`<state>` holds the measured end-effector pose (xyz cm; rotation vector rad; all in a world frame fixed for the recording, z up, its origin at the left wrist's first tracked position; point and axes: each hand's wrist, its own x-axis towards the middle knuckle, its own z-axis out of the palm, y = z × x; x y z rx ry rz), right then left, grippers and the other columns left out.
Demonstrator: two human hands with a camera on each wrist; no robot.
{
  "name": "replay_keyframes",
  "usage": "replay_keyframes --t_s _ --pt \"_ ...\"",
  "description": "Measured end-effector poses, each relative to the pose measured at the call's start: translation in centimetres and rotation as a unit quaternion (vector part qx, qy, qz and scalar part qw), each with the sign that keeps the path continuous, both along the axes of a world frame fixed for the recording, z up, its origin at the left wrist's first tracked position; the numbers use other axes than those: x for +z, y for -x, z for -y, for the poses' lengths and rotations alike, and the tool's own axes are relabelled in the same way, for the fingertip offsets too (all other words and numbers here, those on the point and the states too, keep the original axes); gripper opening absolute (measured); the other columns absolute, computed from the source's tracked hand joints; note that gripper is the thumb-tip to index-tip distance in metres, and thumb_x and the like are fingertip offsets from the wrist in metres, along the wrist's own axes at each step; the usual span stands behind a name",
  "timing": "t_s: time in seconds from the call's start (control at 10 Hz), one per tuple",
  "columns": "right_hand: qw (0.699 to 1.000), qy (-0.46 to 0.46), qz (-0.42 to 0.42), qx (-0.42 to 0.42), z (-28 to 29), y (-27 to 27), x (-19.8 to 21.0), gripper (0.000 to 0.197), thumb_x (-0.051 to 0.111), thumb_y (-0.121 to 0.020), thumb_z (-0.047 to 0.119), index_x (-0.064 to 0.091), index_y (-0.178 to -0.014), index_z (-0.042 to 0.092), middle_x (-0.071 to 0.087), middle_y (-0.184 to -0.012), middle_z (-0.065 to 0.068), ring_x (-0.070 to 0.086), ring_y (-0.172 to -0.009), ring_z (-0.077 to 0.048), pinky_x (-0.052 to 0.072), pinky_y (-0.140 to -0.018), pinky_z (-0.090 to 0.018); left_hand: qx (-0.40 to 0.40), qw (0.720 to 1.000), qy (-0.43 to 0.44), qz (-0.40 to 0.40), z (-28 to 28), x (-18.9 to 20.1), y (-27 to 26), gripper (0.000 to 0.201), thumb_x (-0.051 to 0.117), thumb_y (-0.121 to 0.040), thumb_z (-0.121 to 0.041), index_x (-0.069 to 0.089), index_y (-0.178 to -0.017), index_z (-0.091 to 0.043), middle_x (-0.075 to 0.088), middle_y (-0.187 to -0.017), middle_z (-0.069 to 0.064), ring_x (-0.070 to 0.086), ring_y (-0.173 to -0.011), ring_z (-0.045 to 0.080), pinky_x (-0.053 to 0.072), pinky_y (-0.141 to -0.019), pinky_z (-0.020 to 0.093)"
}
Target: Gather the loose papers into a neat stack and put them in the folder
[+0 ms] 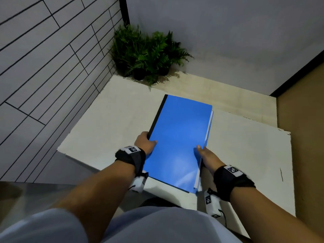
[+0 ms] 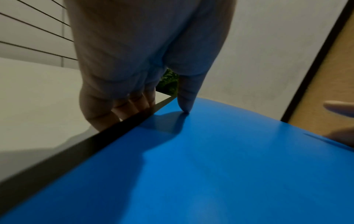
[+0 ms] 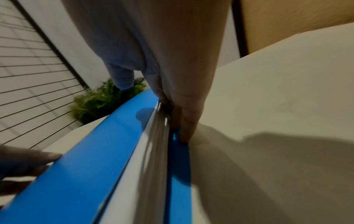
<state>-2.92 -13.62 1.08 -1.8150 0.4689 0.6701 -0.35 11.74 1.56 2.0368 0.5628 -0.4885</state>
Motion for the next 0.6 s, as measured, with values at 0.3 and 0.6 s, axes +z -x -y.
replay_keyframes --t_s 0.3,0.6 --pt "0.984 -0.043 -0.012 0.174 -13.2 -3.5 0.7 0.055 0.043 -0.102 0.027 0.024 -0.152 0.012 0.035 -0.154 -0.007 0.039 -0.139 -0.027 0.035 -0.108 -0.032 0.123 0.979 -0.164 0.014 -13.4 -0.5 -2.3 0.054 0.063 -0.088 -0.028 0.05 -0.137 -0.009 0.057 -0.134 0.018 0.054 -0.121 0.039 0.044 -0.103 0.043" --pt "0.961 0.055 0.023 0.271 -18.5 -5.5 1.4 0.044 0.057 -0.091 0.021 0.047 -0.132 0.008 0.058 -0.127 -0.018 0.059 -0.107 -0.035 0.048 -0.092 -0.044 -0.029 0.967 -0.249 -0.038 -15.7 -0.7 -3.2 0.081 0.06 -0.087 -0.054 0.025 -0.154 -0.023 0.015 -0.162 0.014 0.021 -0.147 0.039 0.023 -0.118 0.049"
